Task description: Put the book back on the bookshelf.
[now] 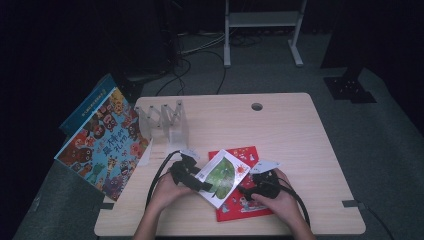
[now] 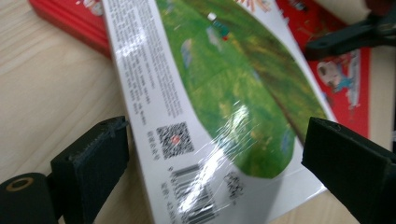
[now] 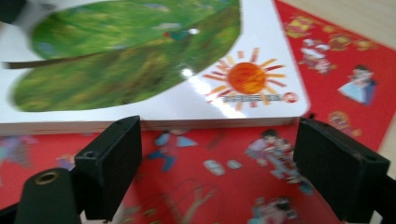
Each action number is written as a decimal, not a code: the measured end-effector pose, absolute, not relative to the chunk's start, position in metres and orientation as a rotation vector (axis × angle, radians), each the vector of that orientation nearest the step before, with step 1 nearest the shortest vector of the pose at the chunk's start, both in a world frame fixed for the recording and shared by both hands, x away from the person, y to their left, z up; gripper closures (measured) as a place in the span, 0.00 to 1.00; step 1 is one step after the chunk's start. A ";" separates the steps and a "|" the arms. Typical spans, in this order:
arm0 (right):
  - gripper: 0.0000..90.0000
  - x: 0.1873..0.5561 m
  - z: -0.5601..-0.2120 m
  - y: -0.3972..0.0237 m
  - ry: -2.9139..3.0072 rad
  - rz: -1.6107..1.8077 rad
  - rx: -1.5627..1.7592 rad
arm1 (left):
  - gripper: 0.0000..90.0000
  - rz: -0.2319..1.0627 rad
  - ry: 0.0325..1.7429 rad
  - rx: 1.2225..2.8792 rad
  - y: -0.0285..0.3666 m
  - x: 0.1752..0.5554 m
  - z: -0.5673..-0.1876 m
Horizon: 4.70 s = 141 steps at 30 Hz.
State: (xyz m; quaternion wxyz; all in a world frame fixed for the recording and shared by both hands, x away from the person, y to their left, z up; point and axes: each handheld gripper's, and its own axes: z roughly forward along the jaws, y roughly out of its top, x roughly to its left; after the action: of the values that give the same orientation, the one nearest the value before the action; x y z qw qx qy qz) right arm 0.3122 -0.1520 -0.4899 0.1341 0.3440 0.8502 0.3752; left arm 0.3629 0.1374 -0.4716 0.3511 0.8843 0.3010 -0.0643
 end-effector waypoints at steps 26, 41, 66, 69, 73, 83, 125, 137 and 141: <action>0.02 0.281 -0.501 -0.117 2.408 1.150 0.950 | 0.06 -0.202 0.843 2.303 0.143 0.356 -0.476; 0.00 0.282 -0.501 -0.116 2.384 1.126 0.990 | 0.06 -0.168 0.840 2.244 0.142 0.357 -0.459; 0.00 0.285 -0.500 -0.110 2.330 1.092 1.075 | 0.60 -0.101 0.551 2.273 0.119 0.336 -0.422; 0.00 0.285 -0.500 -0.110 2.331 1.093 1.083 | 0.71 -0.060 0.535 2.284 0.117 0.333 -0.422; 0.00 0.285 -0.500 -0.111 2.333 1.091 1.079 | 0.72 -0.045 0.528 2.297 0.116 0.333 -0.421; 0.06 0.292 -0.496 -0.129 2.368 1.070 1.069 | 0.80 0.052 0.472 2.318 0.117 0.339 -0.412; 0.06 0.290 -0.498 -0.134 2.352 1.089 1.057 | 0.84 0.101 0.608 2.185 0.172 0.330 -0.403; 0.06 0.290 -0.498 -0.133 2.350 1.091 1.060 | 0.84 0.129 0.709 2.119 0.224 0.320 -0.395; 0.06 0.290 -0.498 -0.133 2.350 1.091 1.060 | 0.84 0.149 0.748 2.104 0.241 0.316 -0.393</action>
State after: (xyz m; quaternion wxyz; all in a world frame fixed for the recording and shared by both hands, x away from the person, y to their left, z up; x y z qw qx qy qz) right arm 0.2897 -0.1334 -0.4983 0.1701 0.3731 0.8272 0.3842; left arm 0.3155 0.2412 -0.3935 0.4368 0.8457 0.3006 0.0598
